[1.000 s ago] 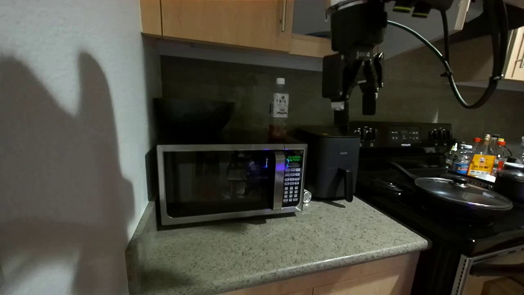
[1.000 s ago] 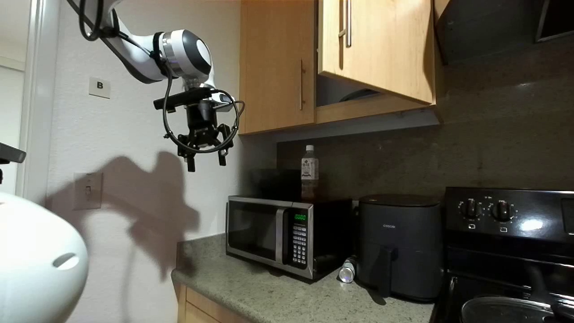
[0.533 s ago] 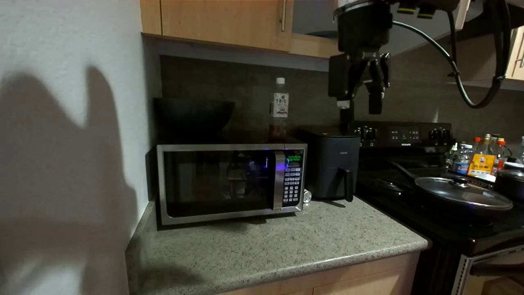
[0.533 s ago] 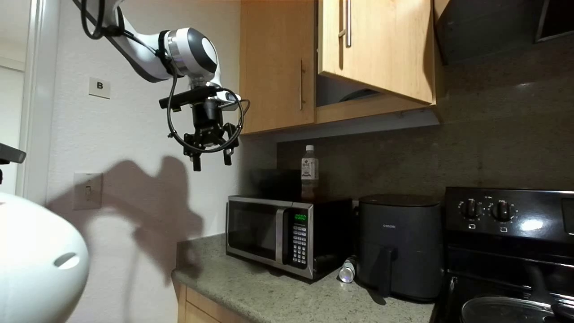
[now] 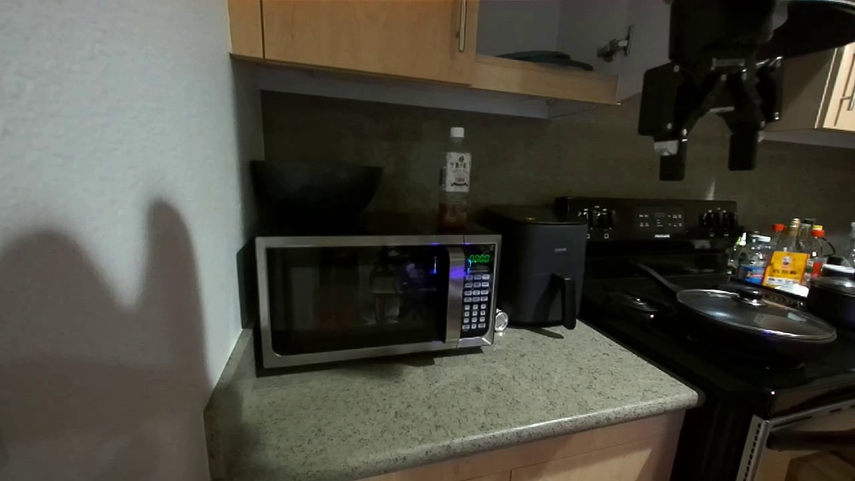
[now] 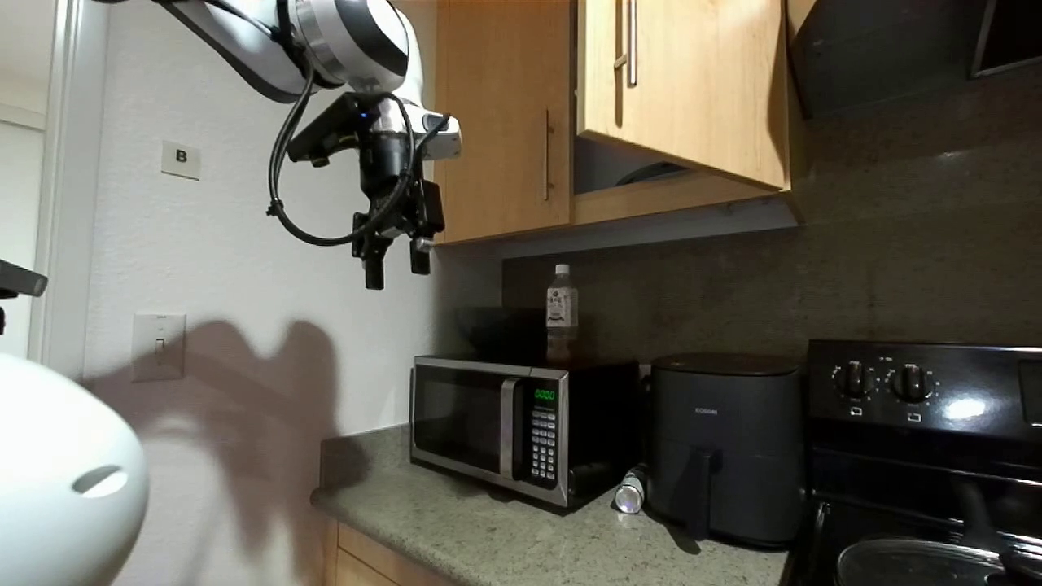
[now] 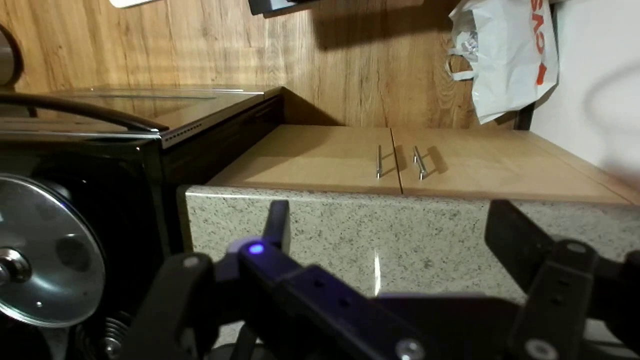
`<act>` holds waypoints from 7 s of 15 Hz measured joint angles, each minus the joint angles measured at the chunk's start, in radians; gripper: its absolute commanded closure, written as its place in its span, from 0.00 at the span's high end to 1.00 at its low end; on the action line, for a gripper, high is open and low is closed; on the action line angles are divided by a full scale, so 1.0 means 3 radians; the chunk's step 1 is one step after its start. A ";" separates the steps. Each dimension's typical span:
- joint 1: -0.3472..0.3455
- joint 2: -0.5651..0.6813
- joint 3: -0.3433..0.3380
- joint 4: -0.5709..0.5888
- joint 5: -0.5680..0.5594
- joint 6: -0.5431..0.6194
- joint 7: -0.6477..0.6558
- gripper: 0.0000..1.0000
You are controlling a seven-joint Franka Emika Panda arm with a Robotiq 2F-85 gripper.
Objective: Close the door of the top cabinet
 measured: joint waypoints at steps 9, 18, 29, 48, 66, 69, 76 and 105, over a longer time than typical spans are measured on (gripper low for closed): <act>-0.0074 -0.0252 -0.0012 -0.0148 0.0015 0.0056 0.0102 1.00; -0.0784 -0.0666 -0.0458 -0.0154 0.0016 0.0208 0.0381 1.00; -0.1077 -0.0699 -0.0305 -0.0191 0.0013 0.1447 0.0914 1.00; -0.1457 -0.0669 -0.0386 -0.0140 -0.0009 0.2149 0.1549 1.00; -0.0701 -0.0628 -0.0638 0.0020 0.0053 0.1385 -0.0084 0.96; -0.0667 -0.0627 -0.0637 0.0065 0.0053 0.1248 -0.0210 1.00; -0.0667 -0.0626 -0.0637 0.0067 0.0053 0.1240 -0.0224 1.00; -0.0700 -0.0803 -0.0187 0.0166 0.0210 0.1060 0.0902 1.00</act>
